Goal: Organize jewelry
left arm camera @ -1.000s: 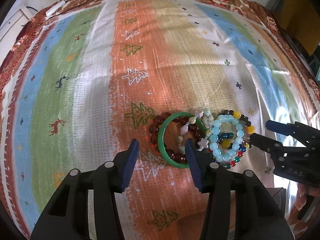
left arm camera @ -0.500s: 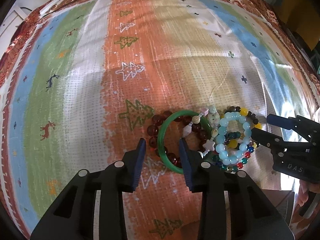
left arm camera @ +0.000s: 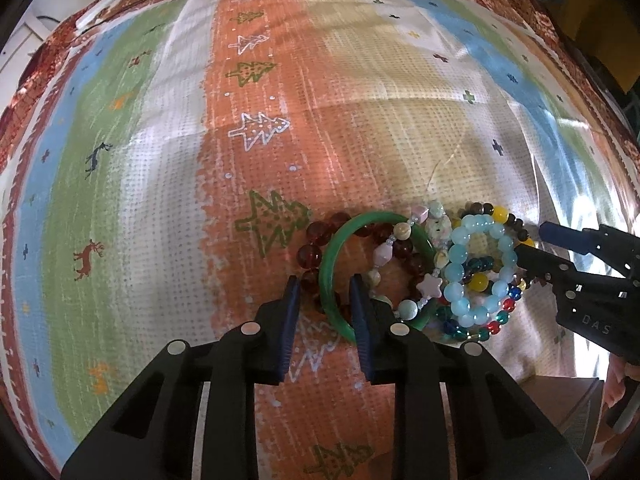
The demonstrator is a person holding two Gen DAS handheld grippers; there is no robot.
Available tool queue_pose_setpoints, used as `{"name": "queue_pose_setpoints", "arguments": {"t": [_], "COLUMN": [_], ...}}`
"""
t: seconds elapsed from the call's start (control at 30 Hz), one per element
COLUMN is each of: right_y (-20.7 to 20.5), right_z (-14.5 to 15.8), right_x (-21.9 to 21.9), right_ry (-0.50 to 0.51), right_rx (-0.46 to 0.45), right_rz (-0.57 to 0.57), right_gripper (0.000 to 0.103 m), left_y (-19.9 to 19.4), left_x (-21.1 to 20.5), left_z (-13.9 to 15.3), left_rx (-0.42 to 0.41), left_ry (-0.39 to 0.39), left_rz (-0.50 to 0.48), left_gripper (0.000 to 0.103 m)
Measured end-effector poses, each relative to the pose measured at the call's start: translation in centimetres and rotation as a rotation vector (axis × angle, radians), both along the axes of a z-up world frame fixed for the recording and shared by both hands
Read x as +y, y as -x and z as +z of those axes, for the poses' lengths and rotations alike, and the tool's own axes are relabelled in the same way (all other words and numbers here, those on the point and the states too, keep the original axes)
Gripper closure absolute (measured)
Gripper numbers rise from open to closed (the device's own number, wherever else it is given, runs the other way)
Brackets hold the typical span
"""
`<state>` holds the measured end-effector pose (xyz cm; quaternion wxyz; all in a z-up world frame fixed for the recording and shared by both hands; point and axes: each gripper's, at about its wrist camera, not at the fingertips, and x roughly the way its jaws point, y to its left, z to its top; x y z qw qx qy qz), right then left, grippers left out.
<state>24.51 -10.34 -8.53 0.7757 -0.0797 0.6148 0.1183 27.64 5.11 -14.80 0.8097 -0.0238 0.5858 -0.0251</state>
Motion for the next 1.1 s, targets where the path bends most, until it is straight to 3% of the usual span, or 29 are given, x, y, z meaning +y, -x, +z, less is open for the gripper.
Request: {"name": "queue_pose_setpoints", "arguments": {"t": [0.03, 0.07, 0.13, 0.33, 0.4, 1.1], "right_y": [-0.1, -0.2, -0.1, 0.0, 0.1, 2.0], "right_z": [0.0, 0.0, 0.1, 0.3, 0.6, 6.4], "right_x": [0.0, 0.0, 0.0, 0.3, 0.3, 2.0], "right_ry": [-0.004, -0.012, -0.009, -0.006, -0.016, -0.091], "right_rx": [-0.004, 0.001, 0.008, 0.005, -0.001, -0.146], "right_rz": [0.001, -0.003, 0.010, 0.032, 0.036, 0.096], "right_gripper": [0.070, 0.074, 0.091, 0.091, 0.091, 0.091], "left_y": [0.0, -0.1, -0.1, -0.1, 0.0, 1.7], "left_x": [-0.1, 0.0, 0.2, 0.3, 0.4, 1.9], "left_z": [0.0, -0.1, 0.0, 0.5, 1.0, 5.8], "left_rx": [-0.002, -0.002, -0.002, -0.014, -0.026, -0.144], "left_ry": [-0.003, -0.002, 0.013, 0.020, 0.019, 0.063], "left_rz": [-0.006, -0.011, -0.008, -0.005, -0.003, 0.060], "left_gripper": [0.084, 0.084, 0.085, 0.086, 0.096, 0.094]}}
